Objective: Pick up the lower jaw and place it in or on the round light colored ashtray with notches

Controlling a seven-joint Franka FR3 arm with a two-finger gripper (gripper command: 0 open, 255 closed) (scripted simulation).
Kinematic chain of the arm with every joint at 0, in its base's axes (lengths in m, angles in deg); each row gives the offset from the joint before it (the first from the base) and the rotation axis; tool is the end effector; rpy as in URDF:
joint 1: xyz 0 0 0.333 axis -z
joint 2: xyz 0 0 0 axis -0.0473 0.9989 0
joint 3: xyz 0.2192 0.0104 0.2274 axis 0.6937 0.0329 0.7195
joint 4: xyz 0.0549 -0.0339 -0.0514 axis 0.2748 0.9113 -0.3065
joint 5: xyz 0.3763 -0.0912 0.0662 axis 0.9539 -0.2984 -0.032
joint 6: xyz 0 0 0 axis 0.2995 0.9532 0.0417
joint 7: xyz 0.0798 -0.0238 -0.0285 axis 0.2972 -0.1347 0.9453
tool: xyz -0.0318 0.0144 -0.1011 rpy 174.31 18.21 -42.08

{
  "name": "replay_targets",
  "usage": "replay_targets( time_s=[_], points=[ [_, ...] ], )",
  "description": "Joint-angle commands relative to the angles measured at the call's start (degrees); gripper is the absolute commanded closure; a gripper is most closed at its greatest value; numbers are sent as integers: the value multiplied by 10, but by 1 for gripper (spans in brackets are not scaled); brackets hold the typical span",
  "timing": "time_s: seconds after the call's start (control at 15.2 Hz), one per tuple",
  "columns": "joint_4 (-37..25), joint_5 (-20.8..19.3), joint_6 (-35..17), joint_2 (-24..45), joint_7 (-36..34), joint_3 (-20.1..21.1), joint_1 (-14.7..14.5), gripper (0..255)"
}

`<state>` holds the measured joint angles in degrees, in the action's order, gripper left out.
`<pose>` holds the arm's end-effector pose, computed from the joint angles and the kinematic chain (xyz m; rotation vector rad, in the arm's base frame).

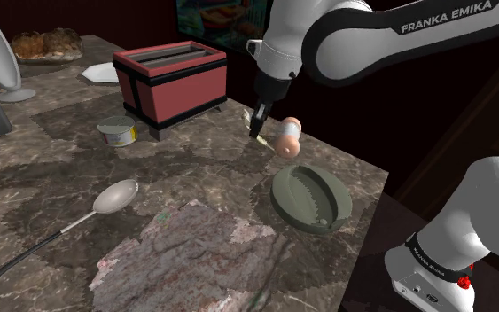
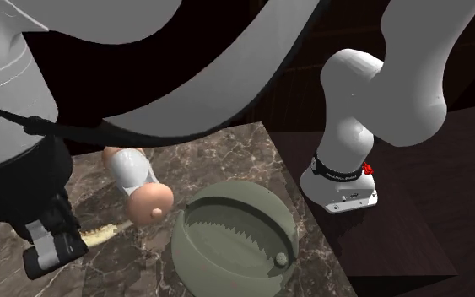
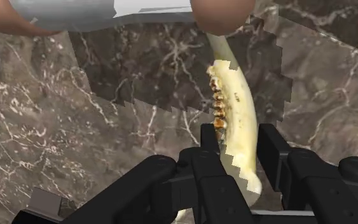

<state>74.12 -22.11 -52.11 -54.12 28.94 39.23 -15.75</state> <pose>0.4372 0.2712 0.4786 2.9395 0.9909 0.2816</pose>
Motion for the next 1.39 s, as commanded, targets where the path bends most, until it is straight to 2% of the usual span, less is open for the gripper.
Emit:
replay_targets(
  time_s=[0.0, 0.4, 0.79, 0.86, 0.92, 1.32],
  points=[
    [39, 9, 0, -39, -8, 6, -8, 255],
    [142, 43, 16, -159, -36, 26, -41, 255],
    [223, 81, 55, -280, -74, 50, -87, 255],
    [211, 75, 46, -260, -67, 46, -79, 255],
    [211, 75, 46, -260, -67, 46, -79, 0],
    [174, 85, -81, -127, -94, 58, -55, 0]
  ],
)
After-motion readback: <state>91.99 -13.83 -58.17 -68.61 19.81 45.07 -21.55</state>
